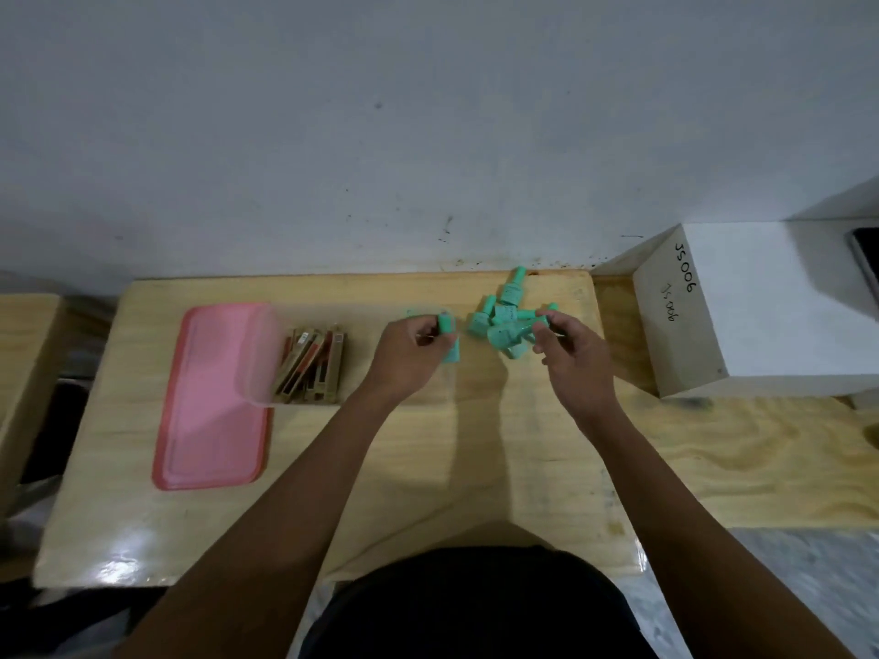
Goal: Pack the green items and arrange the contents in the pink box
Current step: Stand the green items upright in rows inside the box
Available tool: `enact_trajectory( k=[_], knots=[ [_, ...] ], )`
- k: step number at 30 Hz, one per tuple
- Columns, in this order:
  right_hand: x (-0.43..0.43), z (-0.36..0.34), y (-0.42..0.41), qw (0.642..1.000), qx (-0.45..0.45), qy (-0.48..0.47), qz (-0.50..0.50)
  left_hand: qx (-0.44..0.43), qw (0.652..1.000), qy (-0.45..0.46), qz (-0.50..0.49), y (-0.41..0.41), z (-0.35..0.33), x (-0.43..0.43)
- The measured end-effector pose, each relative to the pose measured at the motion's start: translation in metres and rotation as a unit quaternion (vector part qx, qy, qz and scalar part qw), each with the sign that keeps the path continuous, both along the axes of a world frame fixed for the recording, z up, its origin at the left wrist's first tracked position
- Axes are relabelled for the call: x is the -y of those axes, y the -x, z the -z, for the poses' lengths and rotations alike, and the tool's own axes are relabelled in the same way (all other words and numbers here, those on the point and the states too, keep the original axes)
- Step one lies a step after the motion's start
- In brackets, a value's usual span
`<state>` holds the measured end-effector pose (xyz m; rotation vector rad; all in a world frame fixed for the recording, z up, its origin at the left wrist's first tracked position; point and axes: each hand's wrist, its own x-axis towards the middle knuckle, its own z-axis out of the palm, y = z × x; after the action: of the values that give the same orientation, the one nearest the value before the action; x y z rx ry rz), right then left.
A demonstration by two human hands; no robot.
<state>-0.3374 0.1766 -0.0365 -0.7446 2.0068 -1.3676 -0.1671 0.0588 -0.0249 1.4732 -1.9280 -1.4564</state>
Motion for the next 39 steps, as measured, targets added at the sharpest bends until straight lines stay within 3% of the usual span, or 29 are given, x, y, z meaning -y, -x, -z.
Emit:
enact_trajectory(
  k=[7,10,13,18,24,33,39],
  knots=[
    [0.038,0.006,-0.046,0.979,-0.152,-0.055,-0.126,0.049,0.995,0.066,-0.058,-0.059,0.012,0.023],
    [0.05,0.009,-0.06,0.938,-0.27,-0.12,-0.182,0.04,0.996,0.07,-0.048,-0.066,0.018,0.024],
    [0.058,0.015,-0.067,0.873,-0.389,-0.168,-0.242,0.051,0.995,0.079,-0.033,-0.067,0.026,0.023],
    [0.063,0.027,-0.075,0.805,-0.486,-0.198,-0.277,0.054,0.995,0.078,-0.009,-0.062,0.043,0.021],
    [0.062,0.033,-0.075,0.821,-0.496,-0.197,-0.203,0.072,0.995,0.074,0.01,-0.053,0.055,0.019],
    [0.064,0.029,-0.071,0.867,-0.406,-0.217,-0.192,0.089,0.991,0.1,0.012,-0.042,0.071,0.016],
    [0.065,0.029,-0.071,0.872,-0.394,-0.22,-0.191,0.086,0.99,0.108,-0.002,-0.039,0.075,0.015]
  ],
)
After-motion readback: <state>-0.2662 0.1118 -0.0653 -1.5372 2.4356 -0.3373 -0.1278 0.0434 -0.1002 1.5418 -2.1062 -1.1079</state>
